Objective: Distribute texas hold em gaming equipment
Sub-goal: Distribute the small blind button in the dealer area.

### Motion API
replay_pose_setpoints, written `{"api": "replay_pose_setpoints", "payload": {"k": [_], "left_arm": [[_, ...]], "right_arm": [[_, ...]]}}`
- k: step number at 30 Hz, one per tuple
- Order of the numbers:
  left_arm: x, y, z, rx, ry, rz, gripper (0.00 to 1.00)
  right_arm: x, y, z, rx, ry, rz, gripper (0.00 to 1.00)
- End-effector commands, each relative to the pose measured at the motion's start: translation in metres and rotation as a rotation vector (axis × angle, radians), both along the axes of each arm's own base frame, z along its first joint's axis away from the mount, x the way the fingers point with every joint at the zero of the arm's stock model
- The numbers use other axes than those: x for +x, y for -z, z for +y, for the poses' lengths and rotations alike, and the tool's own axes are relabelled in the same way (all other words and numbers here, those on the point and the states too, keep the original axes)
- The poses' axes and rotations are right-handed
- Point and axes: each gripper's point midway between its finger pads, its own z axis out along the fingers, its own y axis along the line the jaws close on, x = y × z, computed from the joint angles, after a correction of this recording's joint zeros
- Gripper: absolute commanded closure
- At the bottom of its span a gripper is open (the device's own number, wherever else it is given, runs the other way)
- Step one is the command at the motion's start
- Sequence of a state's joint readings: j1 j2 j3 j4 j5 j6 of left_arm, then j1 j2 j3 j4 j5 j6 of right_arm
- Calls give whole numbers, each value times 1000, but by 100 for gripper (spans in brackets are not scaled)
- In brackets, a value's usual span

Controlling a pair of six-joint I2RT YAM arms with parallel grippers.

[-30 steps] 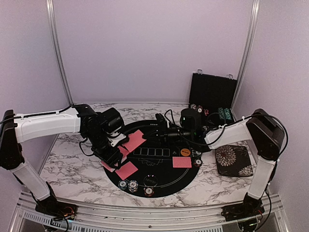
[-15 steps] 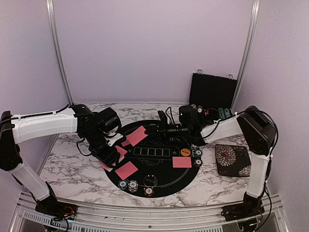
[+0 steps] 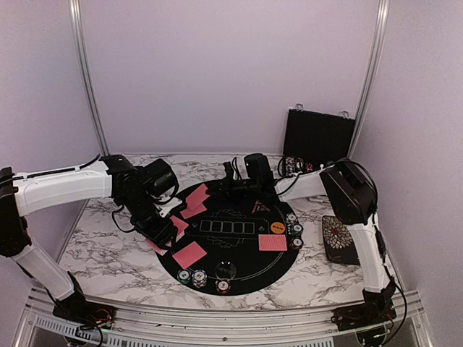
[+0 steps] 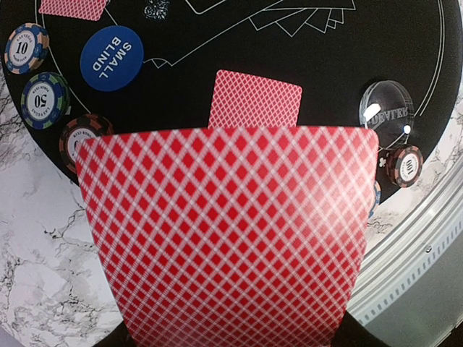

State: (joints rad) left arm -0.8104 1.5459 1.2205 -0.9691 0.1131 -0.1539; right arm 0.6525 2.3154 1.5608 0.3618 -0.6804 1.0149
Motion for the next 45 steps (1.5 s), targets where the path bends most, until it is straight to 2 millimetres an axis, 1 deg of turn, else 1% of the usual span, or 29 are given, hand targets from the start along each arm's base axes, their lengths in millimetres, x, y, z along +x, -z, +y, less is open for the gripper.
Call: {"api": "replay_pose_setpoints", "payload": {"k": [1,4,9,12,15,22,26,30,32,35,38,40,45], "left_arm": [[-2,-6,3,-17,5,-8,49],[-2,-6,2,-18,8,-5,49],[-2,-5,2,-16,7,-4,49],[-2,-6,2,-17,8,-4,49],[-2,-5,2,-16,6,-3,49],[-2,-4,2,-15,6,4,49],[-3,-4,2,-15,8,4,49],[-3,-3,2,-14,7,6,49],[-3,-3,1,-14,8,9,49],[-2,-2,1,-14,10,9,49],[-3,-2,0,-16,10,13,49],[-2,-3,0,-17,12,13,49],[-2,-2,-1,-17,11,14,49]], "right_arm": [[19,16,3,-53,37,-9,100],[26,26,6,-73,47,-4,100],[30,37,16,-85,40,4,100],[26,43,23,-95,26,11,100],[26,49,23,-119,33,11,100],[17,52,27,-144,21,7,100],[16,56,25,-163,28,10,97],[17,54,22,-184,36,-3,89],[18,53,20,-202,46,-13,83],[18,51,17,-216,55,-17,81],[18,52,14,-236,66,-21,76],[19,51,12,-250,70,-31,69],[15,42,11,-269,63,-60,56]]}}
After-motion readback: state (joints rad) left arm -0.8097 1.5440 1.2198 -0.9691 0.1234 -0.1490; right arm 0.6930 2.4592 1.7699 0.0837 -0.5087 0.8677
